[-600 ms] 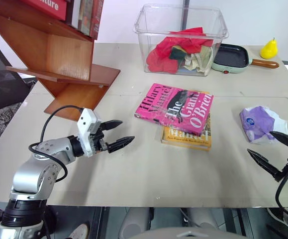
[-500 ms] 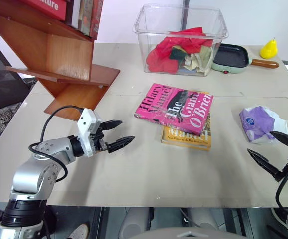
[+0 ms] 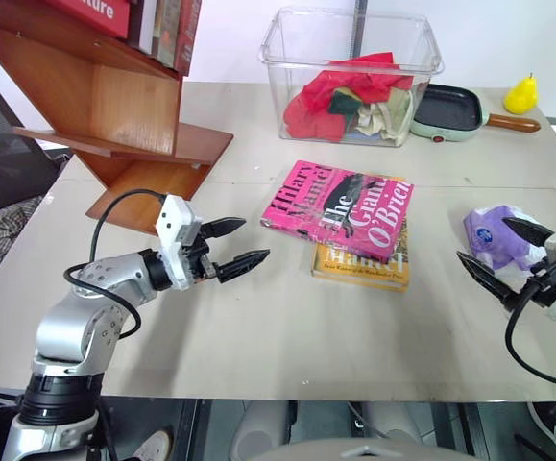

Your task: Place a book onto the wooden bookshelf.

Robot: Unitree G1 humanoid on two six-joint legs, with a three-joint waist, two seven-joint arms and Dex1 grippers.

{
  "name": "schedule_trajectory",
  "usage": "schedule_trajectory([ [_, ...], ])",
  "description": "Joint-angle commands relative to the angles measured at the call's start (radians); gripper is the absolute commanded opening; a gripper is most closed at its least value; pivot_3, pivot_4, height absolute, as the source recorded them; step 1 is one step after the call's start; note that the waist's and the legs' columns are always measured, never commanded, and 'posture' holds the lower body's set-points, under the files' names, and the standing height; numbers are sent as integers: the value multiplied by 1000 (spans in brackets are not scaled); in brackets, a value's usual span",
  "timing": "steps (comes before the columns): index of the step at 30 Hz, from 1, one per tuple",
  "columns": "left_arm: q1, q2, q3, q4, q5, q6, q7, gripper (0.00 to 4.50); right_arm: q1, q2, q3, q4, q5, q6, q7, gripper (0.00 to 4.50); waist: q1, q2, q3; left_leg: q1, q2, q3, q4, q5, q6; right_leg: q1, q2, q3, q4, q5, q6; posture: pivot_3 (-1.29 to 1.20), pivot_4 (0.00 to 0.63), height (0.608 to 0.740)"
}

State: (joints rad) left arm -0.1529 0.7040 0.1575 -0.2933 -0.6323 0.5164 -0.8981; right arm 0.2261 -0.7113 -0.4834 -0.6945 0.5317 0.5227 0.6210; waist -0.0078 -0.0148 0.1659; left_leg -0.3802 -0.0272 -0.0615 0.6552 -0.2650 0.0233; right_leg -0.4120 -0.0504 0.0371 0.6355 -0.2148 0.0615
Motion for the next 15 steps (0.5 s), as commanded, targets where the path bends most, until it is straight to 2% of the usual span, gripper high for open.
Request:
schedule_trajectory([
  [1,18,7,20,-40,-6,-24,-20,4440,-13,-10,6,6,2,-17,17,4492,-2,0,0,0,0,0,0,0,0,0,0,0,0,0,0,0,150,740],
  [5,42,10,36,-42,-23,-4,-21,4440,-29,-21,28,38,24,-14,60,4492,-3,0,0,0,0,1,0,0,0,0,0,0,0,0,0,0,150,740],
  [9,57,-5,79,-54,-175,178,40,4440,-91,-45,76,76,33,10,79,4492,-5,0,0,0,0,0,0,0,0,0,0,0,0,0,0,0,150,740],
  [12,74,-28,104,-74,-257,270,109,4500,-138,-47,107,101,87,29,123,3598,-5,0,0,0,0,0,0,0,0,0,0,0,0,0,0,0,150,740],
  [15,74,-55,123,-91,-303,314,172,4500,-139,-49,121,82,130,38,160,2165,0,0,0,0,0,-1,0,0,0,0,0,-1,1,0,0,0,150,740],
])
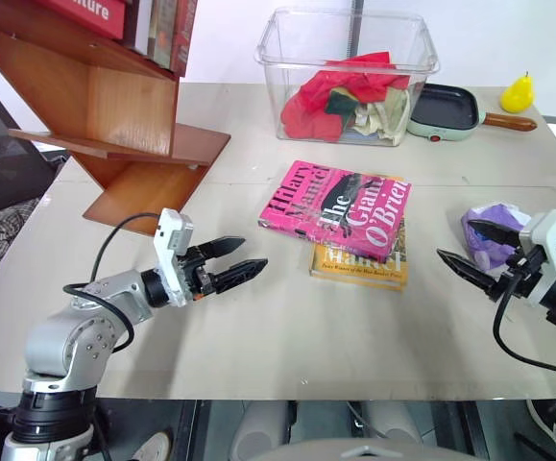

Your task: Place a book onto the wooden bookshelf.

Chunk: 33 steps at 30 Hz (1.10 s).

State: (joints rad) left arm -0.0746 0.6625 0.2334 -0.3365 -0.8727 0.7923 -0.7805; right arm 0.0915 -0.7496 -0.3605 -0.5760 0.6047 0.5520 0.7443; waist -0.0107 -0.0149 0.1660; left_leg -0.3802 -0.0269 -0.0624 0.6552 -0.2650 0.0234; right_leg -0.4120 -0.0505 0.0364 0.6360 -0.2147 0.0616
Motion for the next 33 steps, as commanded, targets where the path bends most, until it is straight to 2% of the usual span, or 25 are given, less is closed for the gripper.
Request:
schedule_trajectory([
  [1,-5,-19,52,-52,-79,55,75,4500,2,-12,-2,-50,74,10,51,1651,4,0,0,0,0,-1,0,0,0,0,0,-1,0,0,0,0,150,740],
  [4,-18,-47,73,-48,-158,131,170,4500,39,-28,-19,-105,142,16,109,238,4,0,0,0,0,-1,0,0,0,0,0,-1,0,0,0,0,150,740],
  [5,-29,-64,80,-42,-197,159,213,4500,52,-33,-29,-122,169,16,127,107,5,0,0,0,0,-1,0,0,0,0,-1,0,0,0,0,0,150,740],
  [10,-93,-162,106,42,-554,303,553,4500,87,-53,-47,-166,224,21,139,107,8,-2,-1,0,0,-2,3,0,0,1,-2,-1,1,0,0,0,150,740],
  [13,-118,-217,69,107,-766,282,771,4500,96,-51,-52,-178,226,19,116,107,8,-2,-1,0,-1,-2,4,0,0,1,-2,-1,2,0,0,0,150,740],
  [17,-150,-290,14,179,-931,210,1004,4500,98,-46,-57,-190,200,8,73,107,15,-2,-1,0,-1,-2,5,0,0,0,-4,-1,4,0,0,0,150,740],
  [23,-226,-398,-17,273,-1021,99,1162,4500,113,-41,-63,-224,191,10,25,107,28,-3,-2,-1,-3,-2,5,0,-1,0,-3,-1,4,0,0,0,150,740],
  [33,-278,-496,-64,359,-1001,68,1202,4500,151,-22,-102,-269,218,0,-11,107,26,-3,-2,-1,-4,-2,6,0,-1,1,-2,-1,4,0,0,0,150,740],
])
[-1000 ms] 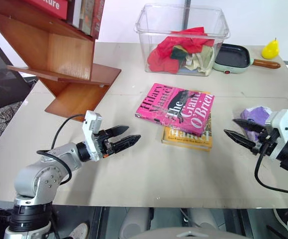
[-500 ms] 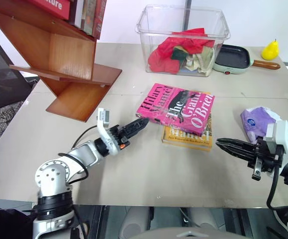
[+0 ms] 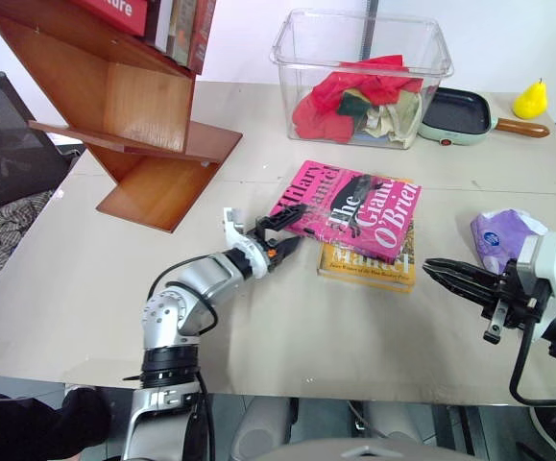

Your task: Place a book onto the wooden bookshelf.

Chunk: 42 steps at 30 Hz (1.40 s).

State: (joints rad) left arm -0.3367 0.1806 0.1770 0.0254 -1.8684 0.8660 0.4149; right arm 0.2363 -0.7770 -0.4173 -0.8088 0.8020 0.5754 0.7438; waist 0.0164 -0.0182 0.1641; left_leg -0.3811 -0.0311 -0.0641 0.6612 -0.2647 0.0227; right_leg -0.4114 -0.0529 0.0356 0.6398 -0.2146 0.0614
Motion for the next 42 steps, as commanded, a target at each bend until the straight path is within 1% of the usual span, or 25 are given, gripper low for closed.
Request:
schedule_trajectory([
  [1,-19,-23,-9,3,-2,-9,10,4500,10,6,-48,-38,22,-25,-13,107,-1,0,0,0,0,0,0,0,0,0,0,0,0,0,0,0,150,740],
  [5,-35,-49,-9,31,19,-20,6,4500,21,10,-47,-46,21,-31,-27,107,0,0,0,0,0,1,0,0,0,0,0,0,0,0,0,0,150,740],
  [13,-73,-89,-2,112,29,-7,8,4500,19,14,-22,-49,-29,-43,-61,107,0,0,0,0,0,1,1,0,0,0,1,0,0,0,0,0,150,740],
  [16,-83,-114,13,125,37,-28,9,4500,24,14,-24,-53,-48,-53,-66,107,0,0,0,0,0,1,1,0,0,0,0,0,0,0,0,0,150,740],
  [25,-122,-184,65,191,123,-84,-19,4500,40,13,-38,-57,-56,-58,-75,107,3,-1,0,0,0,0,2,0,0,1,1,0,-1,0,0,0,150,740],
  [26,-125,-189,71,197,127,-81,-28,3975,40,12,-41,-56,-57,-58,-75,0,3,-1,-1,0,-1,0,2,0,0,2,1,0,-1,0,0,0,150,740],
  [27,-129,-194,73,203,135,-78,-35,3639,41,11,-44,-54,-58,-59,-74,0,2,-1,-1,0,-1,0,2,0,0,2,1,0,-1,0,0,0,150,740],
  [29,-136,-206,81,213,149,-78,-46,2720,45,9,-50,-52,-61,-60,-73,0,3,-1,-1,0,-1,0,3,0,0,2,1,0,-1,0,0,0,150,740],
  [30,-138,-211,85,215,154,-79,-50,2170,47,9,-52,-53,-62,-60,-73,0,4,-1,-1,0,-1,0,3,0,0,2,1,-1,-1,0,0,0,150,740],
  [31,-141,-215,88,218,159,-78,-51,1821,48,8,-54,-54,-62,-59,-73,0,4,-1,-1,0,-1,0,3,0,0,2,1,-1,-1,0,0,0,150,740],
  [32,-142,-218,91,217,163,-75,-53,1135,51,8,-57,-56,-63,-58,-73,0,4,-1,-1,0,-1,0,3,0,0,2,1,-1,-1,0,0,0,150,740],
  [34,-147,-223,100,209,158,-65,-64,297,53,8,-66,-58,-58,-54,-76,0,6,-1,-1,0,-1,0,3,0,0,3,1,-1,-1,0,0,0,150,740],
  [35,-148,-223,104,200,152,-62,-64,98,53,7,-70,-59,-55,-52,-77,0,6,-1,-1,-1,-1,0,4,0,0,3,1,-2,-2,0,0,0,150,740],
  [38,-148,-196,104,141,137,-28,-91,93,56,7,-77,-61,-55,-52,-80,0,5,-1,-1,-1,-1,-1,4,0,0,3,1,-2,-2,0,0,0,150,740],
  [40,-155,-150,89,78,168,5,-154,93,56,7,-80,-62,-52,-51,-82,0,4,-1,0,-1,0,-1,4,0,0,3,1,-2,-2,0,0,0,150,740],
  [42,-168,-120,92,41,169,14,-179,93,54,9,-80,-60,-52,-51,-85,0,1,-2,0,-2,0,-1,4,0,0,2,1,-3,-2,0,0,0,150,740],
])
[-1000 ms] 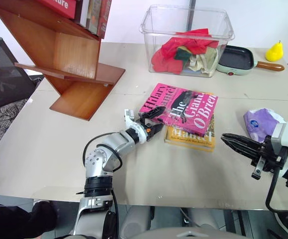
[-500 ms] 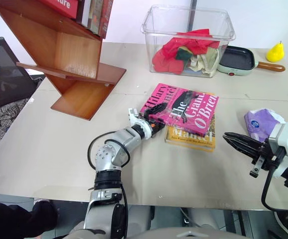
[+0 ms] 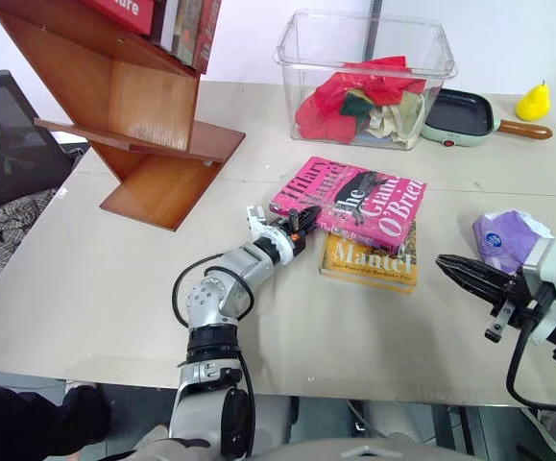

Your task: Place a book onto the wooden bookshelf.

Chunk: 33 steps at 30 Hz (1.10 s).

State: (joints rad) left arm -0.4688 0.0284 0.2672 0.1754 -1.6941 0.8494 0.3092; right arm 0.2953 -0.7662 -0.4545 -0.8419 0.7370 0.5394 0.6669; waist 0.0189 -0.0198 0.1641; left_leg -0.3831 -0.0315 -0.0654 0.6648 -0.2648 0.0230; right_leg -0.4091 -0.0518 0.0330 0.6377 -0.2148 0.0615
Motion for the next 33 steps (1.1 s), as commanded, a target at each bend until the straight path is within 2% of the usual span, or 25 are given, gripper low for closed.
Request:
schedule_trajectory([
  [1,-46,52,1,-122,11,33,-96,93,-8,-1,-40,-25,11,-16,-10,0,-3,0,0,0,0,0,0,0,0,0,0,0,0,0,0,0,150,740],
  [7,-119,275,-91,-285,306,28,-406,93,-32,9,-2,-6,-9,-23,-20,0,-5,0,0,0,0,1,-1,0,0,0,1,0,-1,0,0,0,150,740],
  [9,-145,311,-89,-282,333,28,-443,93,-44,15,19,3,-17,-28,-21,0,-5,0,0,0,0,1,-1,0,0,0,1,0,-1,-1,-2,0,150,740],
  [16,-162,420,-169,-394,599,-56,-629,93,-74,28,61,27,-39,-44,-12,0,-5,0,1,-1,1,0,-1,0,0,-1,1,0,-3,0,0,0,150,740],
  [20,-180,552,-300,-458,998,-308,-748,93,-86,29,69,37,-45,-49,-8,0,-5,0,1,-1,1,0,-2,0,0,-1,1,0,-4,0,0,0,150,740],
  [22,-208,681,-373,-494,1268,-504,-808,93,-98,30,73,45,-45,-53,-4,0,-6,-1,3,-1,1,1,-3,0,0,-2,1,1,-4,-1,-2,0,150,740],
  [25,-257,849,-417,-480,1524,-726,-909,93,-123,31,96,67,-53,-66,8,0,-5,-2,5,-1,2,3,-6,0,0,-2,1,2,-6,-1,-3,0,150,740],
  [28,-299,964,-398,-449,1584,-785,-1031,93,-156,34,117,99,-55,-85,30,0,-6,-2,6,-2,2,3,-9,0,0,-3,1,2,-10,0,-1,0,150,740],
  [33,-334,1102,-335,-455,1575,-742,-1200,93,-188,32,113,164,-53,-132,93,0,-7,-2,8,-3,2,3,-11,-1,2,-3,0,-1,-12,0,0,0,150,740],
])
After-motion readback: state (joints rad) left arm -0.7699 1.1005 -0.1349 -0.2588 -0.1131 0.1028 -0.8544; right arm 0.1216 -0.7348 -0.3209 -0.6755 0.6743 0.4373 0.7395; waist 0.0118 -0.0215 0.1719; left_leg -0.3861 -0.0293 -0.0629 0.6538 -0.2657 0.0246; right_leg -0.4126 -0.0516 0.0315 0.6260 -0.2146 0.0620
